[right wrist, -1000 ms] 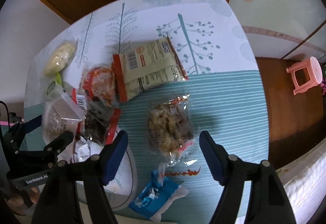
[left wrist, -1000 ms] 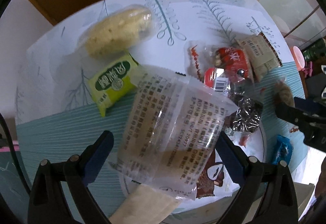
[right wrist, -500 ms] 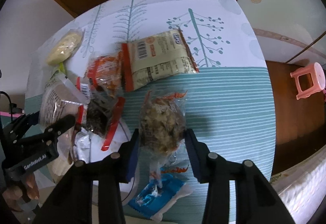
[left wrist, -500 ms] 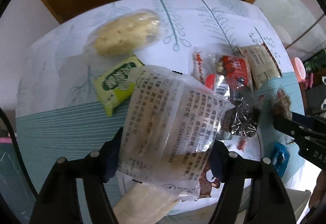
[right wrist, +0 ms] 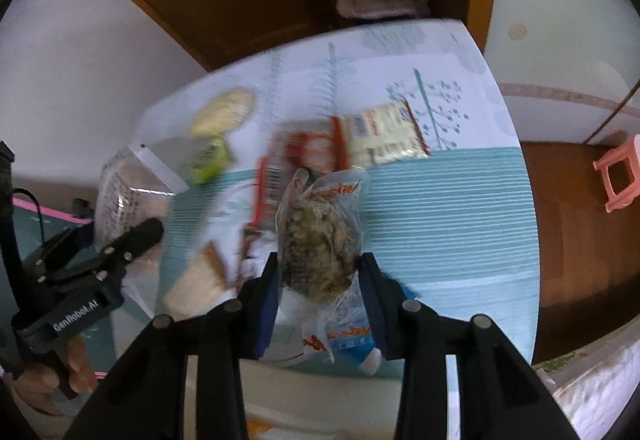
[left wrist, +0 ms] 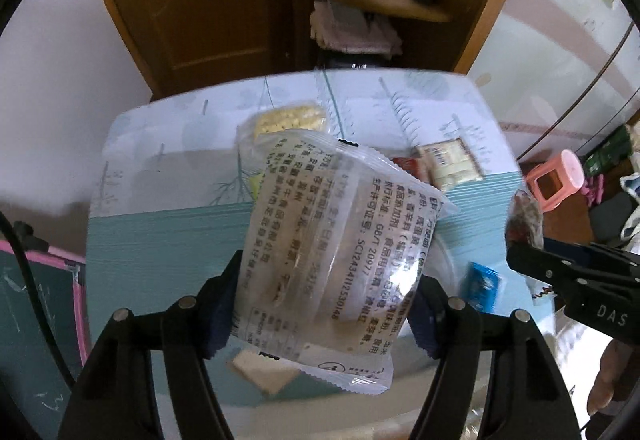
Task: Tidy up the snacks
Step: 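Grasp the clear printed bag with the left gripper while the right grasps the nut bag, then lower both bags into the white tray and open both grippers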
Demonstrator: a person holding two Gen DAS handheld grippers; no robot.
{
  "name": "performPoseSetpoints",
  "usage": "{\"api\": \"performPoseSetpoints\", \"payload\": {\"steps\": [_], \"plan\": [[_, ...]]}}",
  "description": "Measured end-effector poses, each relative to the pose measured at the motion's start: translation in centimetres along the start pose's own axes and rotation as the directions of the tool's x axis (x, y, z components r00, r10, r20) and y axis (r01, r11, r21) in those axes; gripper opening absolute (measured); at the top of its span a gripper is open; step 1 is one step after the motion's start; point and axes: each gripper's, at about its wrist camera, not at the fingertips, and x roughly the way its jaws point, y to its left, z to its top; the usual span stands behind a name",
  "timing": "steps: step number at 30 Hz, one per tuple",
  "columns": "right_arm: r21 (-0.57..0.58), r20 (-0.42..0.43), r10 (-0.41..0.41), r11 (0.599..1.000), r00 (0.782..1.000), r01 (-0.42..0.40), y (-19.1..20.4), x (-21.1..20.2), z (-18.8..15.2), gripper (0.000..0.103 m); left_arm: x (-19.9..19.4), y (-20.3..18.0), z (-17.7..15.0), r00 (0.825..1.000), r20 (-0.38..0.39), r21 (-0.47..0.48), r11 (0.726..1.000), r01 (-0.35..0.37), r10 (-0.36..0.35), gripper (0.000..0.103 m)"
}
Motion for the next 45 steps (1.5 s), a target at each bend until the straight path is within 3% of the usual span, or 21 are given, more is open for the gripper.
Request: {"api": "performPoseSetpoints", "payload": {"steps": [9,21,30,45], "plan": [[-0.086,0.120,0.110,0.991,0.987,-0.100,3.4,-8.6,-3.2,0.038,-9.9,0.0,-3.7,0.995,0.092,-0.047,0.998,0.036,-0.032,0.070],[-0.193,0.178,0.182,0.970,0.967,-0.147,6.0,-16.2,-9.6,0.038,-17.7,-0.7,-10.8,0.985,0.163,-0.092,0.994,0.066,-0.051,0.071],[-0.238,0.149,0.185,0.960,0.971,-0.146,6.6,-17.1,-14.4,0.038,-18.0,-1.8,-15.4,0.991,0.129,-0.085,0.995,0.045,-0.033,0.071],[-0.211,-0.036,0.107,0.971,0.994,-0.113,5.9,-11.5,-19.5,0.039,-13.5,-2.4,-21.0,1.000,-0.029,-0.117,0.993,0.007,-0.010,0.072]]}}
